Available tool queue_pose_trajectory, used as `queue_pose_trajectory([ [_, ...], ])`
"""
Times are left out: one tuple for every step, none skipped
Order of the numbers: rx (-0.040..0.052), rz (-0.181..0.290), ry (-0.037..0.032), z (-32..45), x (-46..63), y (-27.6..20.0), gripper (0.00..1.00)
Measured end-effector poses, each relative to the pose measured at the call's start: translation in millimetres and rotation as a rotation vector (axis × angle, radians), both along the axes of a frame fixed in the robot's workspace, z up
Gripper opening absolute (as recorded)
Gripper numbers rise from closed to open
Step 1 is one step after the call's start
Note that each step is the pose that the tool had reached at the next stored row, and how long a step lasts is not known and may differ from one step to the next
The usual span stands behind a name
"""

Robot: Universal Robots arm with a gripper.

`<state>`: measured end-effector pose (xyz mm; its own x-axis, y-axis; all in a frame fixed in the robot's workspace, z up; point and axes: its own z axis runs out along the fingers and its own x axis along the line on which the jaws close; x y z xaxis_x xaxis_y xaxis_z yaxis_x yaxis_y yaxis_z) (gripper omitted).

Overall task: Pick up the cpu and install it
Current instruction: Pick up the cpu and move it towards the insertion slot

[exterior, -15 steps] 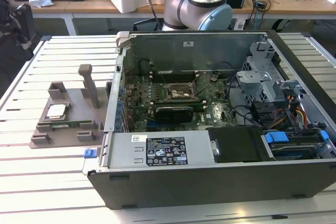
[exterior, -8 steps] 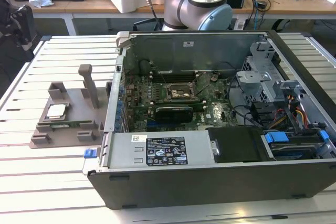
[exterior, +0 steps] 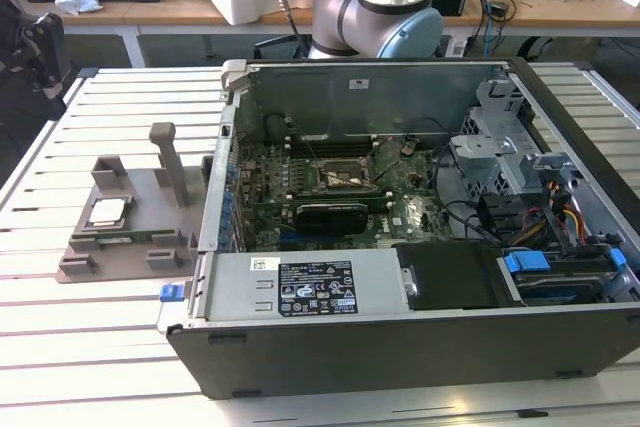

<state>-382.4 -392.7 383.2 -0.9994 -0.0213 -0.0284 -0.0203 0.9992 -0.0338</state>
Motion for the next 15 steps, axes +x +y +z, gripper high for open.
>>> queue_pose_trajectory([
  [0.0000, 0.000, 0.0000, -0.3, 0.0, 0.0, 0.60],
  [0.0000, 0.000, 0.0000, -0.6, 0.0, 0.0, 0.60],
  [-0.0001, 0.000, 0.0000, -0.8, 0.0, 0.0, 0.60],
  [0.0000, 0.000, 0.0000, -1.0, 0.0, 0.0, 0.60],
  [0.0000, 0.000, -0.0001, -1.5, 0.0, 0.0, 0.60],
  [0.0001, 0.000, -0.0001, -2.0, 0.0, 0.0, 0.60],
  [0.0000, 0.000, 0.0000, -2.3, 0.0, 0.0, 0.60],
  [0.0000, 0.000, -0.0001, -2.6, 0.0, 0.0, 0.60],
  [0.0000, 0.000, 0.0000, -2.9, 0.0, 0.0, 0.60],
  [0.0000, 0.000, 0.0000, -3.2, 0.0, 0.0, 0.60],
  [0.0000, 0.000, 0.0000, -3.5, 0.0, 0.0, 0.60],
  [0.0000, 0.000, 0.0000, -3.8, 0.0, 0.0, 0.60],
  [0.0000, 0.000, 0.0000, -4.3, 0.0, 0.0, 0.60],
  [0.0000, 0.000, 0.0000, -4.8, 0.0, 0.0, 0.60],
  [0.0000, 0.000, 0.0000, -5.2, 0.0, 0.0, 0.60],
])
